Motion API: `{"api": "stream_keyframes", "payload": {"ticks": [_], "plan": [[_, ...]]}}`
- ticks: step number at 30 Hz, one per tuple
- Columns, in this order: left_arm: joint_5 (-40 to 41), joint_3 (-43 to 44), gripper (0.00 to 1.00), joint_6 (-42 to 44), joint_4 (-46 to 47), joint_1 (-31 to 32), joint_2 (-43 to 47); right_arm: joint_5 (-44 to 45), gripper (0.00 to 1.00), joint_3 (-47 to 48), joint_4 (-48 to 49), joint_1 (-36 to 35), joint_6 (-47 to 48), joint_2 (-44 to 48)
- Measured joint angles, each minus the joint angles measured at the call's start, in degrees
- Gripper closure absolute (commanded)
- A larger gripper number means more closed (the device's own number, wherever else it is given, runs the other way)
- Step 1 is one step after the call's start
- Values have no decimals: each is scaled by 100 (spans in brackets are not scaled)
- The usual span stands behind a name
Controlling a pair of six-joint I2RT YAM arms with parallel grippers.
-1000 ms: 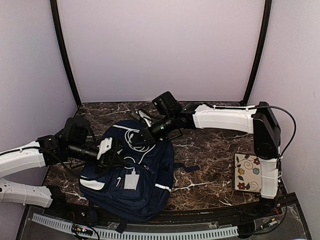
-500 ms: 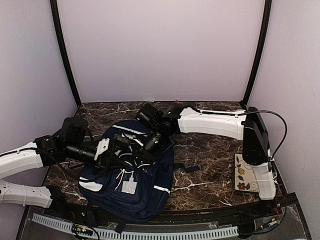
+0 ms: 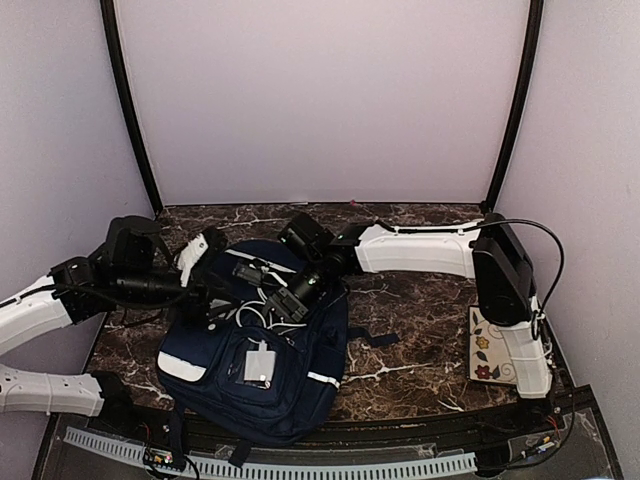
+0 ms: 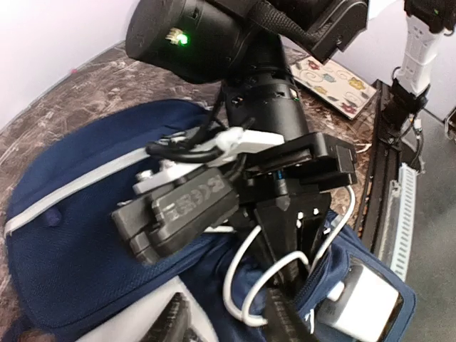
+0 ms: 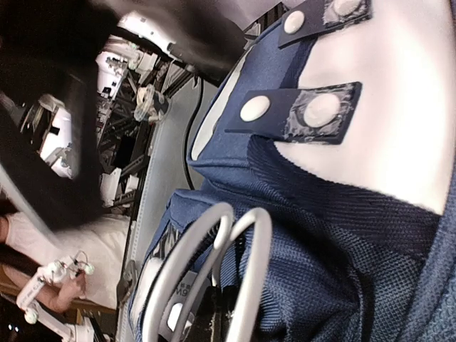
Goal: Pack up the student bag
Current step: Adjust the student bag at the center of the board.
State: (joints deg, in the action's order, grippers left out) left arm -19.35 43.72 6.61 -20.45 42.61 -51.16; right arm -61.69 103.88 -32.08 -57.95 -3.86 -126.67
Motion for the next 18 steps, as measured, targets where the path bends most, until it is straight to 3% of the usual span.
{"api": "stream_keyframes", "payload": {"ticks": [7,11,14,18], "plan": [[894,872,81,-2367,-1827,732,348,-15,100,-127,323,0,-280,26],[1491,1165,73,-3711,-3338,791,-299,-20,100,-144,363,0,-295,31],[1818,1176,57,-4581,-4162,848,-787,-15,100,-201,435,0,-315,59],[1744,1071,49,-5335,-4675,1152,-723,-13,100,-238,505,0,-334,70]]}}
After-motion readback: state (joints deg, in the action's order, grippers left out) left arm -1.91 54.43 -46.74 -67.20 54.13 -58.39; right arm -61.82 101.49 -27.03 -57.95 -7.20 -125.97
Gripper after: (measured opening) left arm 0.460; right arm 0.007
